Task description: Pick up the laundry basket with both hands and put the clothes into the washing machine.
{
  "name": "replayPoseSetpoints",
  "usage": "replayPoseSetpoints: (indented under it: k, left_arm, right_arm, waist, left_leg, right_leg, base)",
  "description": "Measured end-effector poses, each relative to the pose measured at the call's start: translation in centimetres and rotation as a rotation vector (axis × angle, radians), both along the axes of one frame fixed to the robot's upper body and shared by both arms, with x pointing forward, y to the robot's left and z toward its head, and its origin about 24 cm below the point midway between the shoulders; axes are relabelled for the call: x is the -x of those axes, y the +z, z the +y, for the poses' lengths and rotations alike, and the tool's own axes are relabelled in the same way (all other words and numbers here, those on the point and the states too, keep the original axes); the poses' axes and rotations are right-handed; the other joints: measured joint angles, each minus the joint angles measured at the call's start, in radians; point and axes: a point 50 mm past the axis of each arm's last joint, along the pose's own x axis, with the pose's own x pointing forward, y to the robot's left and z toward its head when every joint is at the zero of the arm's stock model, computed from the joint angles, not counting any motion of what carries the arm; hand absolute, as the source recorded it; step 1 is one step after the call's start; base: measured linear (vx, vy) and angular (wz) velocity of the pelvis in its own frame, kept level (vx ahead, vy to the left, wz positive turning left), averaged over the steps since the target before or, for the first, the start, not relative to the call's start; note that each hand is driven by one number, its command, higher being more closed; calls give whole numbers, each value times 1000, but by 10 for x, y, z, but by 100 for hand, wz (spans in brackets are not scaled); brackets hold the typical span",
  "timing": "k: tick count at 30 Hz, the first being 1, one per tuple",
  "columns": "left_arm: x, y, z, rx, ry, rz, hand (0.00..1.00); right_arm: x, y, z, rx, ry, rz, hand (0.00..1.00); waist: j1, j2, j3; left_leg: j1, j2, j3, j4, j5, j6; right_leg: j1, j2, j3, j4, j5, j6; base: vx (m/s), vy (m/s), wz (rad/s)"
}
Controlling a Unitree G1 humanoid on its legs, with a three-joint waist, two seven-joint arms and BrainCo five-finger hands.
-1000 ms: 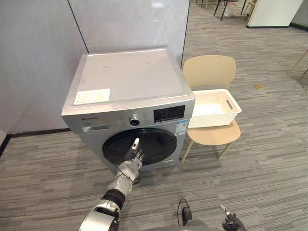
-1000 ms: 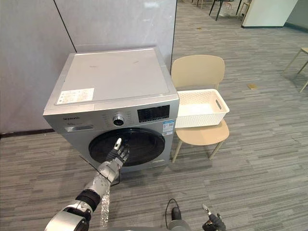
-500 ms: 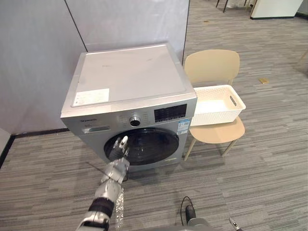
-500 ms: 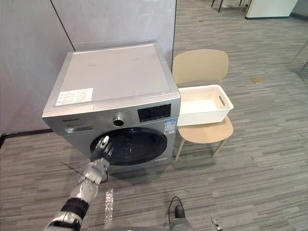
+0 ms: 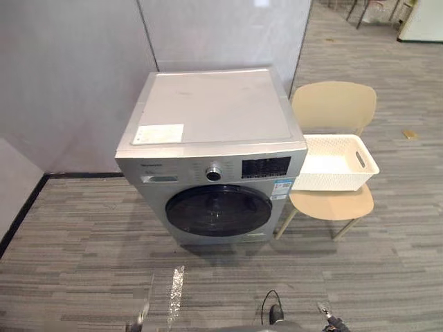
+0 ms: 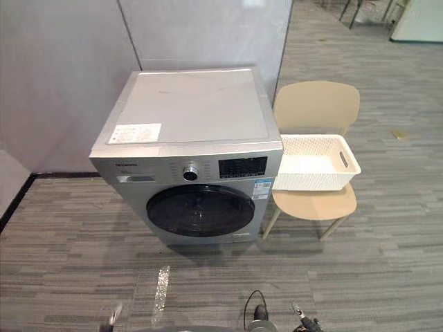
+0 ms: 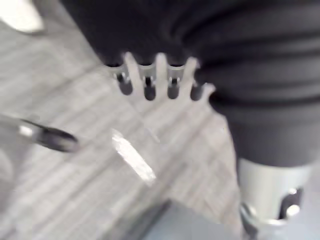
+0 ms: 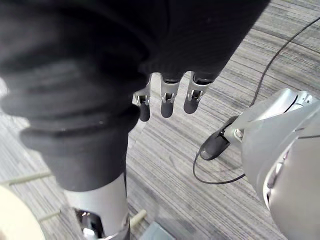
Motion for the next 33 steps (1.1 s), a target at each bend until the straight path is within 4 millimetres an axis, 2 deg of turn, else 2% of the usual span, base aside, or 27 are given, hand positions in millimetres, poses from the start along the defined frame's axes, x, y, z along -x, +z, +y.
replayPoseSetpoints:
  k: [1,2,4,5,6,7,8,9,10,11,12,13,14,15,16,18,22,23,24,25,26,27,29,30,31,32,33]
  left_arm:
    - [14,-2,-8,42,41,30,0]
    - [16,-3,-13,58,44,34,0]
    - [16,-5,-23,90,65,23,0]
    - [12,-5,-26,102,76,-2,0]
    - [2,-5,-22,98,76,-28,0]
    - [-4,-6,-24,112,116,-44,0]
    - [-1,-6,-25,117,127,-40,0]
    - [12,-8,-32,139,157,-5,0]
    - [20,-9,-39,159,199,15,0]
    - [22,-9,-41,165,202,21,0]
    - [22,-10,-43,177,202,23,0]
    - [17,-10,-46,185,197,16,0]
    - [11,-10,-46,188,187,5,0]
    - [4,-10,-45,188,167,-8,0]
    - [-4,-10,-43,185,145,-24,0]
    - [-16,-8,-37,164,92,-51,0]
    - [-40,-3,-37,124,-28,-135,0]
    - [-50,-1,-39,116,-48,-171,0]
    - [-59,0,-40,113,-61,-194,0]
    - [-65,1,-41,112,-82,-207,0]
    - [-64,1,-43,110,-89,-210,0]
    - [-63,1,-42,106,-89,-207,0]
    - [-55,0,-33,88,-90,-174,0]
    - [-43,-2,-30,82,-86,-138,0]
    - [-35,-3,-29,84,-65,-115,0]
    - [-33,-4,-29,86,-61,-106,0]
    - [-33,-4,-28,86,-66,-97,0]
  right_arm:
    - [-7,0,2,4,54,4,0]
    - [-10,0,3,5,72,3,0]
    - [-20,2,2,14,121,-5,0]
    - [-31,5,2,19,144,-22,0]
    - [-36,4,6,10,165,-22,0]
    - [-41,6,2,20,172,-23,0]
    - [-42,6,2,25,175,-28,0]
    - [-47,8,-1,36,176,-40,0]
    - [-46,9,-4,42,169,-40,0]
    - [-44,9,-5,40,157,-36,0]
    - [-41,8,-5,33,137,-32,0]
    - [-44,8,-4,22,107,-41,0]
    - [-45,8,-3,15,84,-51,0]
    - [-46,7,5,-13,55,-66,0]
    - [-48,5,17,-43,59,-72,0]
    - [-51,5,21,-52,70,-72,0]
    - [-48,8,12,-9,112,-74,0]
    - [-45,9,5,20,127,-73,0]
    - [-43,11,-3,55,126,-82,0]
    - [-32,10,-9,70,116,-63,0]
    - [-14,8,-17,82,80,-28,0]
    - [-8,7,-16,75,69,-13,0]
    - [4,2,-6,41,50,21,0]
    - [9,-2,6,4,37,31,0]
    - [12,-4,13,-33,-16,27,0]
    - [11,-4,12,-39,-44,21,0]
    - [10,-4,14,-48,-59,17,0]
  waist:
    - [19,3,18]
    - [23,7,25]
    - [43,18,35]
    - [45,25,46]
    - [37,-7,71]
    - [64,-12,87]
    - [68,-16,90]
    - [72,0,91]
    - [65,18,86]
    - [63,24,85]
    - [63,36,76]
    - [60,46,70]
    - [55,59,63]
    - [48,59,63]
    - [51,45,67]
    - [68,19,83]
    - [64,17,92]
    - [50,20,94]
    - [35,13,98]
    - [31,11,99]
    - [28,15,100]
    - [26,22,104]
    - [17,5,103]
    - [18,-12,100]
    - [20,-14,98]
    - [20,-7,98]
    - [21,-15,101]
  left_leg:
    - [-32,1,-61,25,1,0]
    - [-55,1,-94,35,6,-1]
    - [-134,-5,-199,38,65,-7]
    - [-191,-18,-256,28,143,-24]
    - [-208,-56,-213,-26,238,-49]
    - [-251,-21,0,246,95,100]
    - [-253,-10,40,316,52,124]
    - [-204,17,137,473,-28,122]
    - [-121,20,179,484,-52,100]
    - [-77,17,188,458,-58,87]
    - [-14,10,203,357,-63,59]
    - [14,-22,201,200,-65,22]
    - [20,-28,199,136,-65,22]
    - [22,-38,153,45,-67,22]
    - [23,-48,115,-6,-68,26]
    - [41,-69,128,-6,-62,34]
    - [94,-121,117,-16,-61,61]
    - [98,-138,84,-35,-73,96]
    - [97,-157,34,-35,-74,104]
    - [97,-167,-12,-34,-73,109]
    - [98,-167,-103,-33,-68,124]
    - [97,-160,-133,-32,-62,133]
    - [91,-155,-197,-34,-47,134]
    - [77,-151,-230,-35,-37,129]
    - [55,-133,-259,-34,-30,119]
    - [40,-117,-272,-34,-25,112]
    - [21,-91,-286,-36,-17,89]
  right_leg:
    - [-2,-1,-50,38,-31,-5]
    - [-6,-3,-82,57,-47,-4]
    - [-42,-21,-188,149,-103,-15]
    - [-66,-20,-239,205,-148,-25]
    - [-55,-56,-303,204,-168,-86]
    - [-57,-99,-404,235,-176,-107]
    - [-54,-105,-419,239,-178,-106]
    - [-26,-120,-484,237,-177,-108]
    - [10,-130,-555,228,-177,-109]
    - [18,-135,-589,229,-178,-109]
    - [24,-137,-653,233,-177,-109]
    - [5,-140,-711,247,-171,-112]
    - [1,-136,-738,246,-158,-104]
    - [-14,-115,-779,243,-130,-82]
    - [-29,-114,-780,250,-120,-81]
    - [-33,-144,-746,296,-120,-82]
    - [-50,-258,-678,458,-139,-52]
    - [-71,-303,-642,543,-146,-32]
    - [-94,-352,-562,633,-141,-22]
    - [-117,-372,-458,699,-122,-31]
    - [-171,-323,-219,757,-116,-46]
    - [-175,-276,-131,755,-136,-20]
    - [-179,-174,37,719,-169,2]
    - [-181,-124,113,662,-206,5]
    - [-180,-86,152,579,-238,22]
    - [-183,-65,169,524,-246,28]
    - [-186,-31,191,393,-242,36]
  base:
    - [-102,-46,102]
    - [-139,-57,157]
    - [-138,-64,187]
    - [-207,-95,275]
    - [-269,-64,310]
    - [-263,-30,230]
    - [-208,-17,168]
    - [-152,-45,170]
    - [-130,-30,190]
    - [-120,11,195]
    - [-159,65,182]
    - [-182,96,173]
    - [-244,128,147]
    - [-239,106,90]
    - [-224,81,56]
    - [-136,44,-22]
    - [-133,35,-22]
    - [-94,37,54]
    - [-72,34,101]
    - [-60,11,172]
    - [-8,-33,165]
    - [3,-60,150]
    - [21,-116,113]
    - [81,-228,106]
    - [80,-242,71]
    - [74,-215,38]
    - [39,-232,42]
